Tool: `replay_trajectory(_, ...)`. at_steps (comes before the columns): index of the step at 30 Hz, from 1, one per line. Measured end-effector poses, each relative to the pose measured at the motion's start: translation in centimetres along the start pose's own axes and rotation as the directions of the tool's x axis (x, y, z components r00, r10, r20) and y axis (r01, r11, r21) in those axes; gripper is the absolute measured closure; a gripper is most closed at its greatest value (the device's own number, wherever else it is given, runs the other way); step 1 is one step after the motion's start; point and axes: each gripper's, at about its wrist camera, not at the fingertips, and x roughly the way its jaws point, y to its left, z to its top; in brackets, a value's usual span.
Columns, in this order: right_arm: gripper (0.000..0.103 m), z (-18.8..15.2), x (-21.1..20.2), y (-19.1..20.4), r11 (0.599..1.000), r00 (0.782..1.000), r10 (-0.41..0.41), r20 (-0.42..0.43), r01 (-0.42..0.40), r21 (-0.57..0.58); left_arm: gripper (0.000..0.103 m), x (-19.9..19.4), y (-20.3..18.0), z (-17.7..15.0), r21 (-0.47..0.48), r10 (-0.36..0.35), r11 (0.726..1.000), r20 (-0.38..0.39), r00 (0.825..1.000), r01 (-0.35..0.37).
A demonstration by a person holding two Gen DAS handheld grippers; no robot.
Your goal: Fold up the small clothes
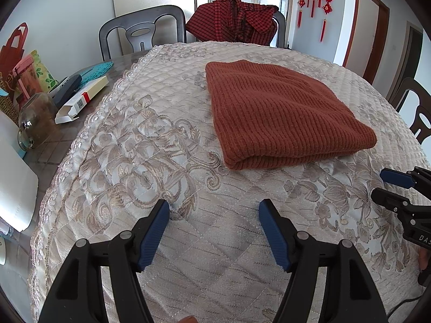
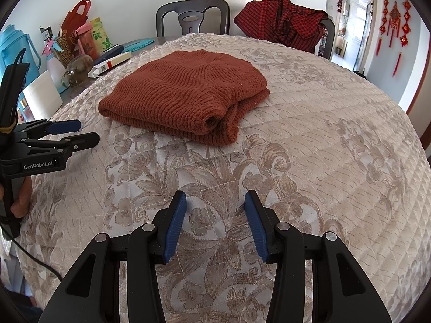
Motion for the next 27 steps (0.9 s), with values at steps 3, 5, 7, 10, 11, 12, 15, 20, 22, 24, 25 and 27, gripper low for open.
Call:
replay_trajectory(3, 0.057, -0.02, -0.02, 0.0, 1.0, 1.0, 0.0, 0.0, 0.0, 0.0, 0.031, 0.0, -0.01, 0.0, 0.0, 0.0, 1.0, 0.0, 1.0, 0.0)
replay_trajectory(5, 0.057, -0.02, -0.01, -0.01, 1.0, 1.0, 0.0, 0.0, 0.0, 0.0, 0.031, 0.0, -0.01, 0.01, 0.0, 0.0, 1.0, 0.0, 1.0, 0.0)
replay_trajectory(7, 0.057, -0.03, -0.02, -0.01, 1.0, 1.0, 0.0, 0.0, 0.0, 0.0, 0.031, 0.0, -0.04, 0.0, 0.0, 0.0, 1.0, 0.0, 1.0, 0.0)
replay_trajectory(10, 0.057, -0.01, 0.0, 0.0, 1.0, 1.0, 0.0, 0.0, 0.0, 0.0, 0.031, 0.0, -0.03, 0.02, 0.0, 0.0, 1.0, 0.0, 1.0, 0.0)
replay_trajectory(11, 0.057, -0.03, -0.02, -0.01, 1.0, 1.0, 0.0, 0.0, 0.0, 0.0, 0.031, 0.0, -0.06, 0.01, 0.0, 0.0, 1.0, 0.0, 1.0, 0.0)
replay_trajectory(12, 0.057, -0.01, 0.01, 0.0, 1.0, 1.0, 0.0, 0.0, 0.0, 0.0, 0.031, 0.0, -0.05, 0.03, 0.0, 0.0, 1.0, 0.0, 1.0, 0.0)
replay_trajectory(15, 0.057, -0.03, -0.02, -0.02, 1.0, 1.0, 0.0, 0.0, 0.0, 0.0, 0.031, 0.0, -0.1, 0.04, 0.0, 0.0, 1.0, 0.0, 1.0, 0.0)
replay_trajectory(20, 0.057, -0.03, -0.02, -0.01, 1.0, 1.0, 0.0, 0.0, 0.0, 0.0, 0.03, -0.01, 0.09, -0.05, -0.001, 0.007, 1.0, 0.0, 1.0, -0.007)
replay_trajectory(22, 0.057, -0.04, -0.03, -0.01, 1.0, 1.0, 0.0, 0.0, 0.0, 0.0, 0.03, -0.01, 0.17, -0.05, -0.002, 0.007, 1.0, 0.0, 1.0, -0.007)
replay_trajectory(24, 0.057, -0.01, 0.01, -0.01, 1.0, 1.0, 0.0, 0.0, 0.0, 0.0, 0.03, -0.02, 0.15, -0.05, -0.001, 0.007, 1.0, 0.0, 1.0, -0.007)
replay_trajectory(25, 0.057, -0.04, -0.02, -0.03, 1.0, 1.0, 0.0, 0.0, 0.0, 0.0, 0.03, -0.02, 0.14, -0.05, -0.001, 0.007, 1.0, 0.0, 1.0, -0.007)
replay_trajectory(27, 0.057, -0.04, -0.02, -0.02, 1.0, 1.0, 0.0, 0.0, 0.0, 0.0, 0.03, -0.02, 0.13, -0.05, -0.001, 0.007, 1.0, 0.0, 1.0, -0.007)
